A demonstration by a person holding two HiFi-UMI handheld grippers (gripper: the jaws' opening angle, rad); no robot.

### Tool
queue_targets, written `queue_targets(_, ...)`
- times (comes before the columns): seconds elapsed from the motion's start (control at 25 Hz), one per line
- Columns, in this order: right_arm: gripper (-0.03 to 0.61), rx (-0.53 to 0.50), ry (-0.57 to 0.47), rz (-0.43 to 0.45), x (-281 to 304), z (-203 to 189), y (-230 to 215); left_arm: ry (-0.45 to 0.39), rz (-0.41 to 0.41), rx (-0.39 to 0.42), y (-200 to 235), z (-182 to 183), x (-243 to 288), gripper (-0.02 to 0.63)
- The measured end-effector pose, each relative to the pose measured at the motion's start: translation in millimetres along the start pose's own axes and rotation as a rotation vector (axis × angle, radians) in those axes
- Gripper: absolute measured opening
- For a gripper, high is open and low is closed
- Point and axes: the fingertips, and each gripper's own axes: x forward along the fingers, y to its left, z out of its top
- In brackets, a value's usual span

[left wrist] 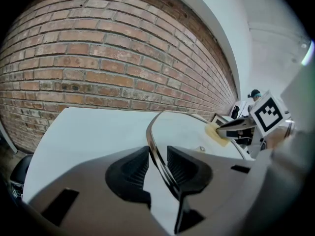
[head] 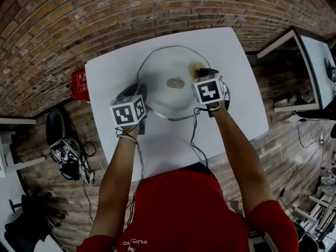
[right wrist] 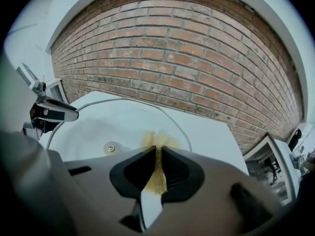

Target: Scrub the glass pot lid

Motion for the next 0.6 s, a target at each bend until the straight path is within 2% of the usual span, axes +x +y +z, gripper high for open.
queue_targets(0.12,0.052,-0.004,-0.024,0.036,-20,8,22,0.0,0.0,0.003,0,0,1,0.124)
queue_targets(0.2,0.052,0.022,-0.053,0.116,-35,10,57,-0.004,0.001,0.005,1,0,1,0.124)
queue_targets(0.32,0.052,0.012,-0.088,0.252,-56,10,118,-0.008,0.003,0.004,2,0,-1,0.124)
queue_targets(0.4,0.052,-0.001,-0.086,0.309,-61,4,147,-0.008,0.005,0.002,1,-1,-1,0.124)
queue_targets(0.6,0.052,-0.047,-0.032,0.335,-59,-16,168,-0.006,0.008,0.001,1,-2,-1,0.124)
